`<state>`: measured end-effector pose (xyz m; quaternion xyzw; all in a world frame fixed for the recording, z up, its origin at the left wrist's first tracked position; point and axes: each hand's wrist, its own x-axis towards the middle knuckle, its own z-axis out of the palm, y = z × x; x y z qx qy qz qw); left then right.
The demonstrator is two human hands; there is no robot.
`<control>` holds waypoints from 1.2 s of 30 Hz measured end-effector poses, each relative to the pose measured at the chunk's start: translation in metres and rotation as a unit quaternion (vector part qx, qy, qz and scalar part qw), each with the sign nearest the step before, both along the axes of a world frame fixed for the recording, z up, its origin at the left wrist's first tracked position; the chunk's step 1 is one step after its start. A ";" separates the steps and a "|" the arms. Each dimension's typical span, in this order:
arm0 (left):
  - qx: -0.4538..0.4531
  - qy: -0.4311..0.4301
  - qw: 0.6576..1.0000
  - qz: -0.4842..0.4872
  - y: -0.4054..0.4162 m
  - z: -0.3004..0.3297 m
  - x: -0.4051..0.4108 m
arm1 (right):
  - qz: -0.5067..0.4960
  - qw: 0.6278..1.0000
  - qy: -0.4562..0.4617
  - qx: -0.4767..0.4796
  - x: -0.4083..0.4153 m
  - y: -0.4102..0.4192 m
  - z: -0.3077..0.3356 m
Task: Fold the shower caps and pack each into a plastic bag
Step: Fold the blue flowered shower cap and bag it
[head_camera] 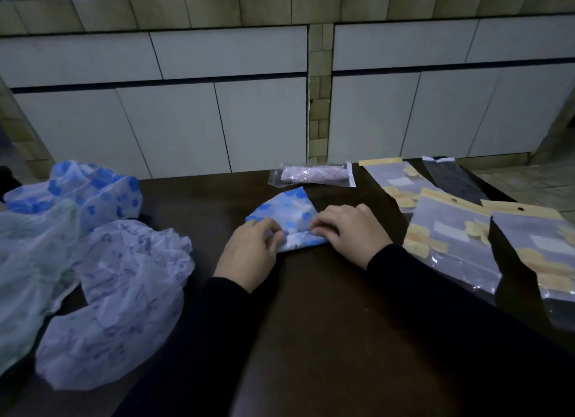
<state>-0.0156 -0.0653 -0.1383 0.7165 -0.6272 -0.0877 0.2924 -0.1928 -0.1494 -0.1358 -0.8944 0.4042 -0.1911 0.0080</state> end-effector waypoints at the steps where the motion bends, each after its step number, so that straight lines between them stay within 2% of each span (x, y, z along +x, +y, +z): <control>1: 0.003 0.011 1.000 -0.003 0.002 0.001 0.000 | 0.001 1.000 0.004 0.007 -0.001 0.000 0.001; 6: 0.031 0.022 0.999 0.008 0.007 0.004 0.004 | -0.013 0.999 0.013 0.043 -0.009 0.002 0.003; 16: 0.013 0.002 0.999 0.034 0.008 0.003 0.003 | -0.018 0.999 0.024 0.022 -0.007 0.004 0.003; 28: 0.025 0.029 0.998 0.053 0.007 0.010 0.004 | -0.059 0.997 0.010 0.048 -0.007 0.002 0.003; 33: 0.054 0.001 0.994 0.091 0.008 0.012 0.000 | -0.085 0.995 0.025 0.039 -0.002 0.004 0.002; 36: 0.028 -0.097 0.988 0.117 0.009 0.011 -0.010 | -0.096 0.995 0.006 -0.005 0.000 0.004 0.000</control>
